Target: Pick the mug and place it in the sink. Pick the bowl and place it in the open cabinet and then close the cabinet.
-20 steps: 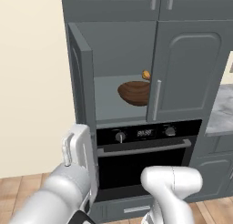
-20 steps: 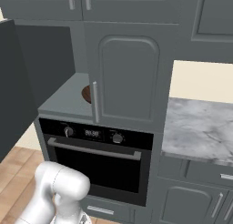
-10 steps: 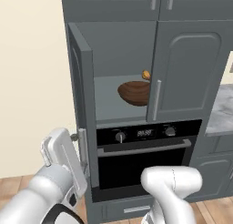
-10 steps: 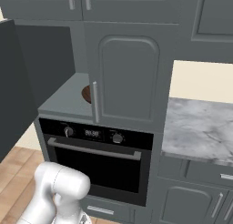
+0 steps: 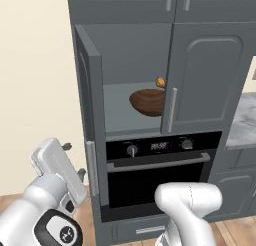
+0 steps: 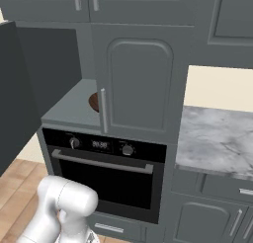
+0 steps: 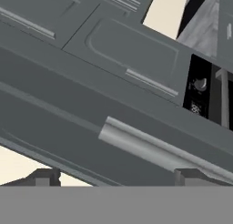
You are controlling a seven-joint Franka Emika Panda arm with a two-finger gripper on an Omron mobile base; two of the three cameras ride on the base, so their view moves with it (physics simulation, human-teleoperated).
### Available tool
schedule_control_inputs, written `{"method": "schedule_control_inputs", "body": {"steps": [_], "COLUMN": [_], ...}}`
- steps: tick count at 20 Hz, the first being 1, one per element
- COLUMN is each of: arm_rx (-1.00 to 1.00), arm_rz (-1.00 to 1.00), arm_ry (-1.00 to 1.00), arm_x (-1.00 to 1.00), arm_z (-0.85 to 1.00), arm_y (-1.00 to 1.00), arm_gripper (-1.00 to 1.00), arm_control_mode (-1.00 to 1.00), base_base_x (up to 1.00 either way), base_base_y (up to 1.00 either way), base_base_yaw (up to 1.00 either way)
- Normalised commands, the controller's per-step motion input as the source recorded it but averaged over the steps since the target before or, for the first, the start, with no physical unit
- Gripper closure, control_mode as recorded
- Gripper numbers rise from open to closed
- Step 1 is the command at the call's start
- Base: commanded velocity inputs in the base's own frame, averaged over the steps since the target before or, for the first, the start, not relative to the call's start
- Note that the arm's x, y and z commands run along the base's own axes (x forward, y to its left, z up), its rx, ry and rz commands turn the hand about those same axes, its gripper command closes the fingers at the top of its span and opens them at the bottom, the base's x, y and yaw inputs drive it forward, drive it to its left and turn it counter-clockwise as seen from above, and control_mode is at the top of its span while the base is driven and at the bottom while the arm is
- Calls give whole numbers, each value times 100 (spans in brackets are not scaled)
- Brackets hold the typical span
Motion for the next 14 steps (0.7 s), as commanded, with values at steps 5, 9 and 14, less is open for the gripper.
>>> {"method": "schedule_control_inputs", "body": {"steps": [5,9,14], "arm_rx": [0,0,0], "arm_rz": [0,0,0], "arm_ry": [0,0,0], "arm_x": [1,0,15], "arm_z": [-17,-13,-5], "arm_y": [0,-5,-18], "arm_gripper": [-100,-100,-100], "arm_control_mode": [-100,-100,-100], "base_base_x": [0,0,0], "base_base_y": [0,0,0], "base_base_yaw": [0,0,0]}}
